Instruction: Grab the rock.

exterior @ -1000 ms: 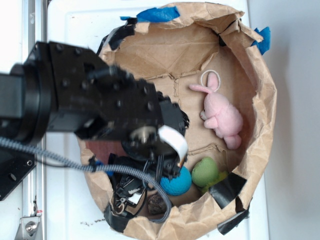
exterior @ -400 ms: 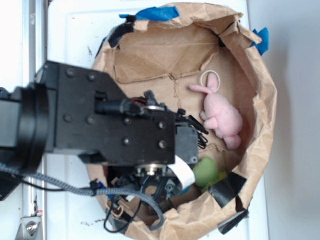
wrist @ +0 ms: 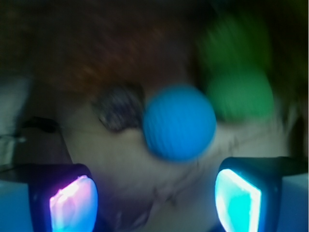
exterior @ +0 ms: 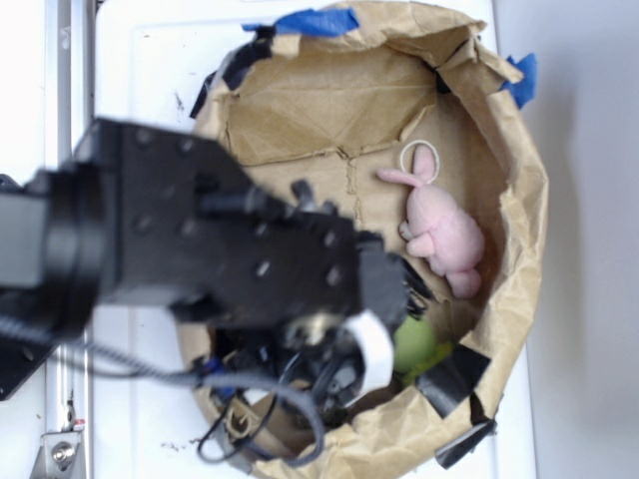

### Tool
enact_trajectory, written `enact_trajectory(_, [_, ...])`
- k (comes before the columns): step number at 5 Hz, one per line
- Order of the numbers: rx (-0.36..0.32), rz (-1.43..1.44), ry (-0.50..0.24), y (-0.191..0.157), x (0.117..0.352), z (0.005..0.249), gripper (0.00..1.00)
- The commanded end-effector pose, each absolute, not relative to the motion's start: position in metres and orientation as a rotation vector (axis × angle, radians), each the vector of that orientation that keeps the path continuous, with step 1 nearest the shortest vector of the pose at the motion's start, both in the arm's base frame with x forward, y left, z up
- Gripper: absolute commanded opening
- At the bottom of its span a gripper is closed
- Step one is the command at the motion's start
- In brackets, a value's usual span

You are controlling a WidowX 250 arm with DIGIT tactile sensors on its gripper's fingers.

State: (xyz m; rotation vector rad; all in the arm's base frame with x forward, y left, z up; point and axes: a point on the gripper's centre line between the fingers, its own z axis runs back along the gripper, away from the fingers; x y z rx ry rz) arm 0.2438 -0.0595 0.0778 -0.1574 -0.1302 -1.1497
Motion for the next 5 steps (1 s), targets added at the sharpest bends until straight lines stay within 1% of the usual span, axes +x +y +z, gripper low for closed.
enact_trajectory(1, [-0.128, -1.302, -0.265, -0.042, 0.260, 0.092, 1.00])
enact_trajectory(2, [-0.189, -1.415, -0.331, -0.055, 0.268, 0.087, 1.00])
enact_trajectory(3, [-0.268, -1.529, -0.353, -0.080, 0.267, 0.083, 1.00])
enact_trajectory(4, [-0.319, -1.641, -0.357, -0.100, 0.263, 0.077, 1.00])
enact_trajectory(5, [-0.318, -1.727, -0.306, -0.116, 0.252, 0.078, 1.00])
